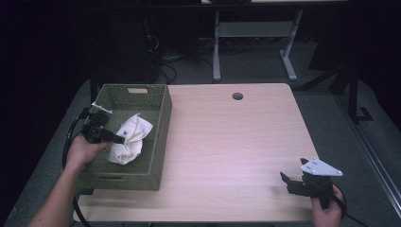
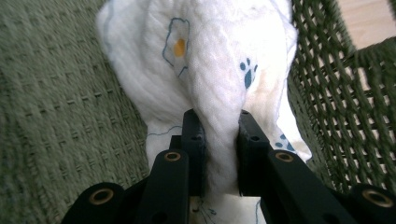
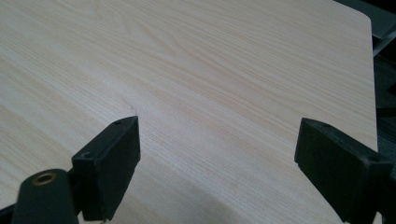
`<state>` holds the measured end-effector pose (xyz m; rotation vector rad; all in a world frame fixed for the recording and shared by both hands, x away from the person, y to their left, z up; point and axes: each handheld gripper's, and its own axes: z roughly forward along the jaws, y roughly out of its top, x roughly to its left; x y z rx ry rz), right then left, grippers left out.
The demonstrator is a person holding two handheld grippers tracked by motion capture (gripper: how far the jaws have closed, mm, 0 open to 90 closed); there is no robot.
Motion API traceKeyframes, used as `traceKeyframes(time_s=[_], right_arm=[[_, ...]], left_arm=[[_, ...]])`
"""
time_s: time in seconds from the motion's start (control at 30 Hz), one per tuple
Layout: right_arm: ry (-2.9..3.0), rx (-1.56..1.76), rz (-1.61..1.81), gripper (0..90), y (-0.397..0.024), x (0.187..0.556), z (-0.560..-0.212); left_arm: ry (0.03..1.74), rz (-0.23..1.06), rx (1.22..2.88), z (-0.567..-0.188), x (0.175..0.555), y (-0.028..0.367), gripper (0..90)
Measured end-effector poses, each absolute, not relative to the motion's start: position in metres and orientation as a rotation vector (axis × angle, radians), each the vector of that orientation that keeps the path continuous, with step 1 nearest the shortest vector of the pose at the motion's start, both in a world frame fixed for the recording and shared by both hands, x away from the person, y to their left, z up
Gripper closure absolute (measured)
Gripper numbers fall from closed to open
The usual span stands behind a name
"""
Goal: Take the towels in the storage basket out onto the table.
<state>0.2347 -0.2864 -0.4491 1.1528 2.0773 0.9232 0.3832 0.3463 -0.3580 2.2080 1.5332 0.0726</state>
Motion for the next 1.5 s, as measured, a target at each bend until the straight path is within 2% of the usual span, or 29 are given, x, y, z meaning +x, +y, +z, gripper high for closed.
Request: traceKeyframes(time_s=[0.87, 1.5], right_arm=[[2.081, 1.156, 0.923, 13.9, -0.285, 0.235, -0.449], [2.077, 1.158, 0.922, 13.9, -0.286, 0.235, -0.449]], left_arm=[[1.450, 0.114, 2.164, -0.306, 0.372, 0.346, 76.3], [1.369, 0.122, 2.139, -0.277, 0.370, 0.330, 76.3]])
